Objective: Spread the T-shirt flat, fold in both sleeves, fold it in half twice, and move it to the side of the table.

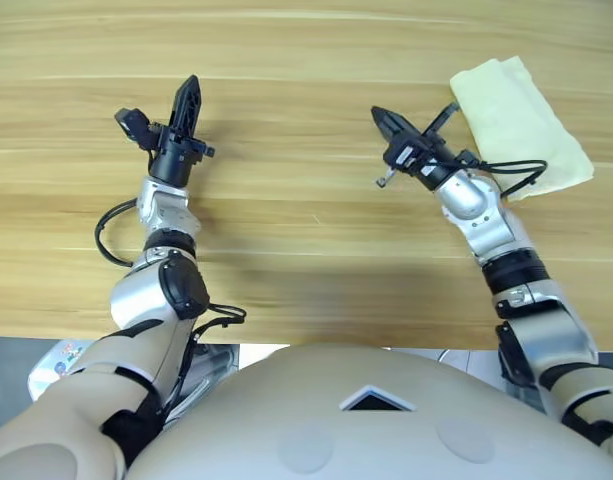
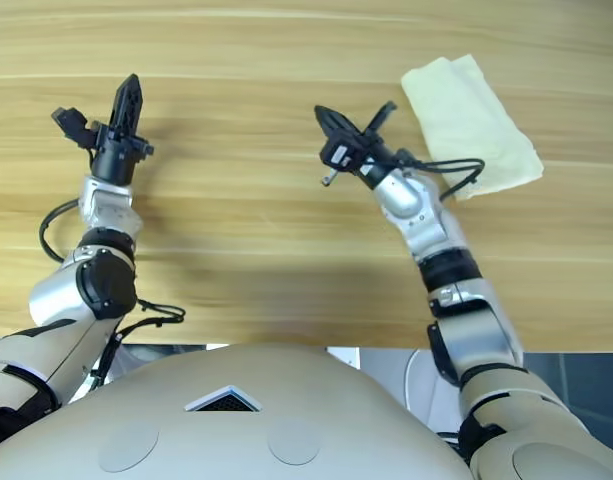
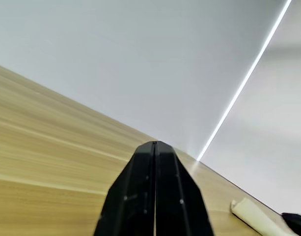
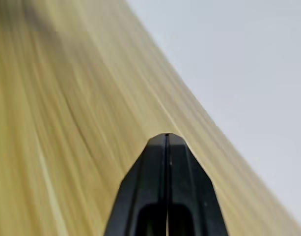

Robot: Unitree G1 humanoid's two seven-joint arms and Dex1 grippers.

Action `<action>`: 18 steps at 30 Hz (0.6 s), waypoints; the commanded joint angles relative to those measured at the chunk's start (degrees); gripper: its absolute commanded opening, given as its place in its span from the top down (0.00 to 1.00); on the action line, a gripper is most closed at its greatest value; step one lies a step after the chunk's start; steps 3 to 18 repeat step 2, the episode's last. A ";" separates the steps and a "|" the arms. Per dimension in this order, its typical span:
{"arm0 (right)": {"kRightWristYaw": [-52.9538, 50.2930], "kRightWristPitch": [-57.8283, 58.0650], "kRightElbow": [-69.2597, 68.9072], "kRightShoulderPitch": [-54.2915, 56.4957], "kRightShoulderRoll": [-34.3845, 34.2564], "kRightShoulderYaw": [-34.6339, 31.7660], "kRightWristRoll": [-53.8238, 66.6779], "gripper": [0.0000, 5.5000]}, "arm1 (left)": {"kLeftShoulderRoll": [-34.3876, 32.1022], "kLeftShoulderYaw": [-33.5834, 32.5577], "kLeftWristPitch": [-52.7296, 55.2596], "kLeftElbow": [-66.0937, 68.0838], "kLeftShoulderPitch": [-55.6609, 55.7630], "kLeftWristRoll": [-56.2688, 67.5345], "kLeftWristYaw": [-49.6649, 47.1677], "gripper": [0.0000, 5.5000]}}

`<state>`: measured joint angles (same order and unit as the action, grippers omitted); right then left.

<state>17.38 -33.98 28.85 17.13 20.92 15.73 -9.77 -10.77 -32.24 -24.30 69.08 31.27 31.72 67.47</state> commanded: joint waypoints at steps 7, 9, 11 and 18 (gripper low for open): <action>23.17 28.98 24.06 21.00 -12.75 -37.04 54.25 1.00 | 0.45 0.18 -1.24 4.65 8.05 -2.93 -17.34 0.99; 23.17 28.98 24.06 21.00 -12.75 -37.04 54.25 1.00 | 0.45 0.18 -1.24 4.65 8.05 -2.93 -17.34 0.99; 23.17 28.98 24.06 21.00 -12.75 -37.04 54.25 1.00 | 0.45 0.18 -1.24 4.65 8.05 -2.93 -17.34 0.99; 23.17 28.98 24.06 21.00 -12.75 -37.04 54.25 1.00 | 0.45 0.18 -1.24 4.65 8.05 -2.93 -17.34 0.99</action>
